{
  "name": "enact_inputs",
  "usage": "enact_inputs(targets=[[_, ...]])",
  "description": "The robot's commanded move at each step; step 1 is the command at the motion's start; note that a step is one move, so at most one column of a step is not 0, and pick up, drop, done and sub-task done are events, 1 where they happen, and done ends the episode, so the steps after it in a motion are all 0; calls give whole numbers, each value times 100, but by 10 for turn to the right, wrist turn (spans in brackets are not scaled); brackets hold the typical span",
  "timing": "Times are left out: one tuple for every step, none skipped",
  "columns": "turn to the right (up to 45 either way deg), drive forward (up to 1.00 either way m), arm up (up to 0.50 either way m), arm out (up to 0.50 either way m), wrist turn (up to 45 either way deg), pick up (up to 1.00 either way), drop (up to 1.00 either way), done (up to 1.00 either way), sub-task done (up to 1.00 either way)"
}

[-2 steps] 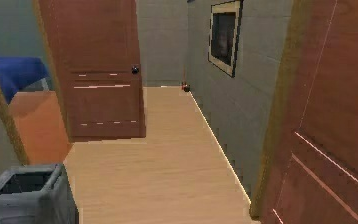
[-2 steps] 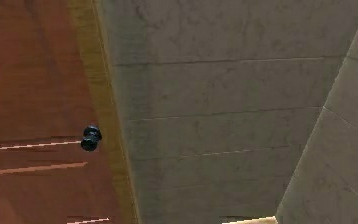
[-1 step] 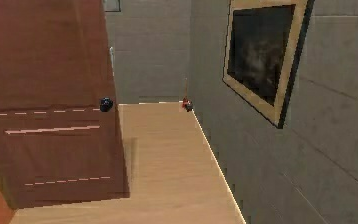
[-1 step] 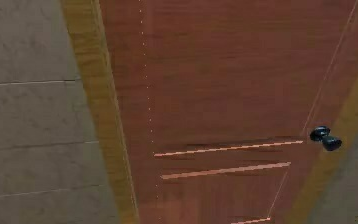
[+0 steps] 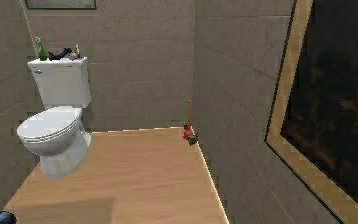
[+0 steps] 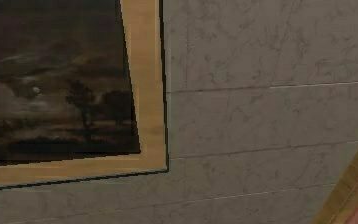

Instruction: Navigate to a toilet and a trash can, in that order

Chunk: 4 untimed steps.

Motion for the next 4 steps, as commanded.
enact_inputs(targets=[[90,0,0,0,0,0,0,0,0],[0,10,0,0,0,0,0,0,0],[-150,0,0,0,0,0,0,0,0],[0,60,0,0,0,0,0,0,0]])
